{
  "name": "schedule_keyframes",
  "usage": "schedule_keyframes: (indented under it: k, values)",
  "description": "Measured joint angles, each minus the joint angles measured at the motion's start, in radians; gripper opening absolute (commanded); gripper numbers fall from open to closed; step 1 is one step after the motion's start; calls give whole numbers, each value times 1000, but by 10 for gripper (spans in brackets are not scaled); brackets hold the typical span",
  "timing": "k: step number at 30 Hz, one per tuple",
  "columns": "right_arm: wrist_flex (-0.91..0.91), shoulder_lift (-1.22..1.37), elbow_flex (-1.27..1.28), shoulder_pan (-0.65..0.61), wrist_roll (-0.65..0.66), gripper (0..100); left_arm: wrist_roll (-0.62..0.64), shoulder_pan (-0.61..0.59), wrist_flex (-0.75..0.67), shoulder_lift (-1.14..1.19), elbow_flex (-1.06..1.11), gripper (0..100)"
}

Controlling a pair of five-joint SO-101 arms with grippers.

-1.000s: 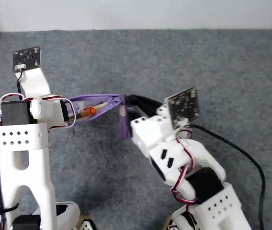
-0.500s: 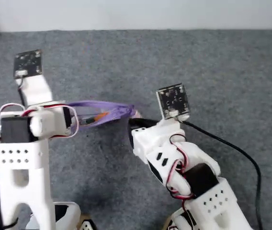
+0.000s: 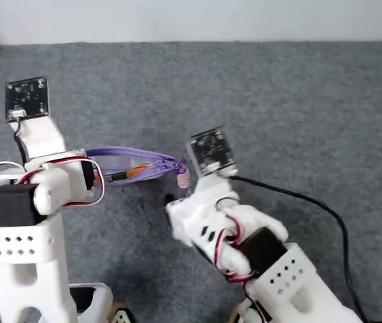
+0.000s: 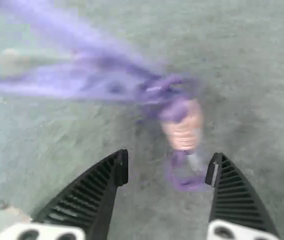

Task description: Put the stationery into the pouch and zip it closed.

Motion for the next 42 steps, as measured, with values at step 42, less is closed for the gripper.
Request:
schedule_keyframes:
  k: [42]
  values:
    - [-132, 147, -48, 137, 238, 162, -44, -8, -68, -34, 78, 12]
